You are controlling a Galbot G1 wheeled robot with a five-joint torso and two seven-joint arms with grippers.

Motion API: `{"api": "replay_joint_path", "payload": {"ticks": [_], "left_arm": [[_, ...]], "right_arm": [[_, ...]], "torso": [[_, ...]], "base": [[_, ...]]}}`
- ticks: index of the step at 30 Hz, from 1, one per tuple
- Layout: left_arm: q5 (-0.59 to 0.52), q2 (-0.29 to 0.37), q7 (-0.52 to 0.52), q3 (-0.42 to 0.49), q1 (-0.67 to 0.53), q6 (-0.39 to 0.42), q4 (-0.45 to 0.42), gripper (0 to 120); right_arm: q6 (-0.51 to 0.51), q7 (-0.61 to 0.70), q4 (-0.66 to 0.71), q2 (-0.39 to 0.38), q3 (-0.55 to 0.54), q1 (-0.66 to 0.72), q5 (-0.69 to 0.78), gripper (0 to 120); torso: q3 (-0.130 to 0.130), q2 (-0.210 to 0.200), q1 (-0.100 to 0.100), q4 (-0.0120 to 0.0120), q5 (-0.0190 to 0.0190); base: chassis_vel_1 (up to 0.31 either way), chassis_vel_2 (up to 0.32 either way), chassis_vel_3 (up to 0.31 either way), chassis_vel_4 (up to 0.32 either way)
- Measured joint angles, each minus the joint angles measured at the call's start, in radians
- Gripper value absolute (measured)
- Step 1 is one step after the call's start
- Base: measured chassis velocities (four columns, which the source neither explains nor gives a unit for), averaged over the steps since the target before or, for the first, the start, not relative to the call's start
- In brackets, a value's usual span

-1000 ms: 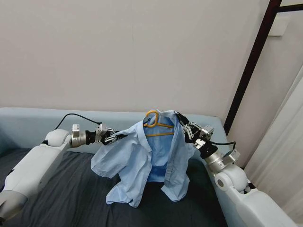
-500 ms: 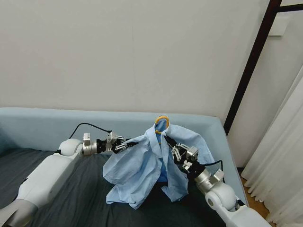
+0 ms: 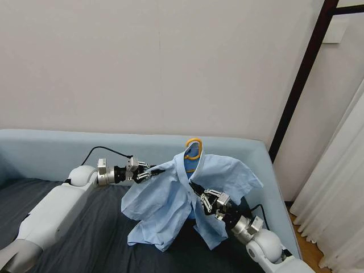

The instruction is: Pick up the clothes from the sofa and hang them on the clothes hanger.

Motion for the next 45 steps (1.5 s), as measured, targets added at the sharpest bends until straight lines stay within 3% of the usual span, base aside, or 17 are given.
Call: {"api": "replay_joint_path", "payload": {"ticks": [9,15,17,18,22,25,28,33,38,40,41,45], "left_arm": [[-0.014,0.019,-0.003,-0.008,0.013,0.003,-0.025,8],[-0.019,0.024,-0.006,-0.009,0.019,0.004,-0.037,8],[-0.021,0.025,-0.01,-0.01,0.015,0.005,-0.037,8],[-0.021,0.025,-0.01,-0.01,0.015,0.005,-0.037,8],[-0.04,0.032,-0.016,-0.02,0.001,0.012,-0.046,8],[-0.047,0.037,-0.017,-0.022,-0.008,0.018,-0.048,8],[-0.048,0.039,-0.015,-0.02,-0.013,0.021,-0.058,8],[-0.046,0.045,-0.013,-0.02,-0.002,0.021,-0.077,8],[-0.042,0.08,0.007,-0.027,0.013,0.022,-0.117,8],[-0.042,0.084,0.01,-0.028,0.015,0.022,-0.122,8],[-0.043,0.099,0.021,-0.03,0.027,0.022,-0.14,8],[-0.044,0.111,0.036,-0.031,0.046,0.022,-0.163,8]], "right_arm": [[0.013,-0.081,-0.031,-0.014,0.011,-0.018,-0.036,0],[0.04,0.023,-0.024,-0.013,0.003,-0.027,-0.065,2],[0.037,-0.029,-0.006,-0.029,0.013,-0.041,-0.03,14],[0.037,-0.029,-0.006,-0.029,0.013,-0.041,-0.03,14],[0.022,-0.219,0.002,-0.063,0.052,-0.065,0.026,30],[0.021,-0.257,0.014,-0.086,0.072,-0.076,0.037,40],[0.011,-0.273,0.051,-0.122,0.108,-0.09,0.082,53],[-0.032,-0.303,0.091,-0.168,0.146,-0.091,0.152,66],[-0.122,-0.339,0.126,-0.292,0.178,-0.038,0.304,90],[-0.127,-0.341,0.126,-0.301,0.179,-0.033,0.312,92],[-0.148,-0.351,0.115,-0.347,0.179,-0.006,0.341,98],[-0.174,-0.352,0.088,-0.419,0.178,0.03,0.366,100]], "torso": [[0.0,0.0,0.0,0.0,0.0],[0.0,0.0,0.0,0.0,0.0],[0.0,0.0,0.0,0.0001,-0.0001],[0.0,0.0,0.0,0.0001,-0.0001],[0.0,0.0,0.0,-0.0004,0.0002],[0.0,0.0,0.0,0.0002,0.0002],[0.0,0.0,0.0,-0.0001,0.0003],[0.0,0.0,0.0,-0.0003,-0.0001],[0.0,0.0,0.0,0.0,0.0],[0.0,0.0,0.0,0.0,0.0002],[0.0,0.0,0.0,0.0002,0.0001],[0.0,0.0,0.0,0.0003,0.0]], "base": [[0.0,0.0,0.0,0.0],[0.0,0.0,0.0,0.0],[0.0,0.0,0.0,0.0],[0.0,0.0,0.0,0.0],[0.0,0.0,0.0,0.0],[0.0,0.0,0.0,0.0],[0.0,0.0,0.0,0.0],[0.0,0.0,0.0,0.0],[0.0,0.0,0.0,0.0],[0.0,0.0,0.0,0.0],[0.0,0.0,0.0,0.0],[0.0,0.0,0.0,0.0]]}}
